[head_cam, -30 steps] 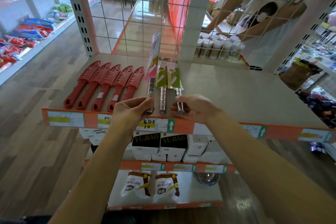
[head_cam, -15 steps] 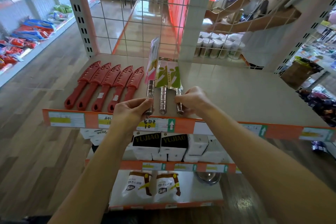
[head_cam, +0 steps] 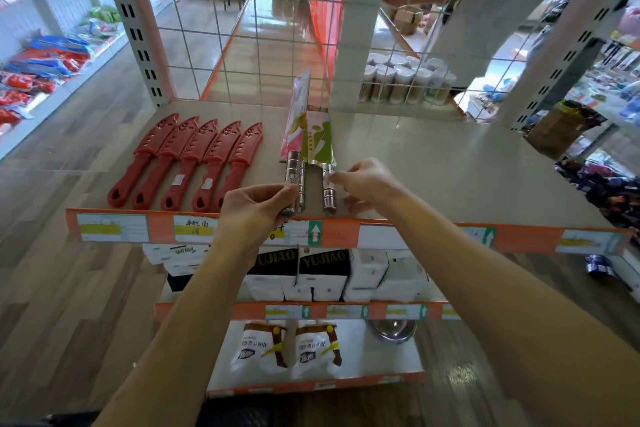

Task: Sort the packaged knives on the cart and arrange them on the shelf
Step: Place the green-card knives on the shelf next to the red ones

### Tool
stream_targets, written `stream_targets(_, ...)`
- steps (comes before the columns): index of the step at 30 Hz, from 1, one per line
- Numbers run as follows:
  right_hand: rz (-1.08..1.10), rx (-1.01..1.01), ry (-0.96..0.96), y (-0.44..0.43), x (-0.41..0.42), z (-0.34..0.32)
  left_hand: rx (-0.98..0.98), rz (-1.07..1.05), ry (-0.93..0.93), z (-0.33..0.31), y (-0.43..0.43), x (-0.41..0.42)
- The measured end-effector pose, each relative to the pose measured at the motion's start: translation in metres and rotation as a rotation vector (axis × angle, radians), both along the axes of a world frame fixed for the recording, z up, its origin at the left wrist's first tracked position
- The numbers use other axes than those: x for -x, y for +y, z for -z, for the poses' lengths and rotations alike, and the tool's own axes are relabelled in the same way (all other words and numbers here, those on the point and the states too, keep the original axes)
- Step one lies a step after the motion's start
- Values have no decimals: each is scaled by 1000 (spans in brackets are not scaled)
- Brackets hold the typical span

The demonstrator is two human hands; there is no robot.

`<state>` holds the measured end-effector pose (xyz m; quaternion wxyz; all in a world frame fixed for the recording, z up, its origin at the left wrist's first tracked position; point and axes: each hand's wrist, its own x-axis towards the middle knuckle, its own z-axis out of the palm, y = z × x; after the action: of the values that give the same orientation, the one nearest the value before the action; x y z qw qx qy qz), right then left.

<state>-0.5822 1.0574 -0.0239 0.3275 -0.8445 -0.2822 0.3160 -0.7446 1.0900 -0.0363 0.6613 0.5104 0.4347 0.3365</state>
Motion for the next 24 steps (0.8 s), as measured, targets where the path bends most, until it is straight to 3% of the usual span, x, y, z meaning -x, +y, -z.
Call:
stream_targets(18,74,-71,37,-68,-80,-9,-71,74,132,-6,-48,-89)
stream_targets(24,51,-82,26,-86,-112,-10,-212,63,299,2,-64,-119)
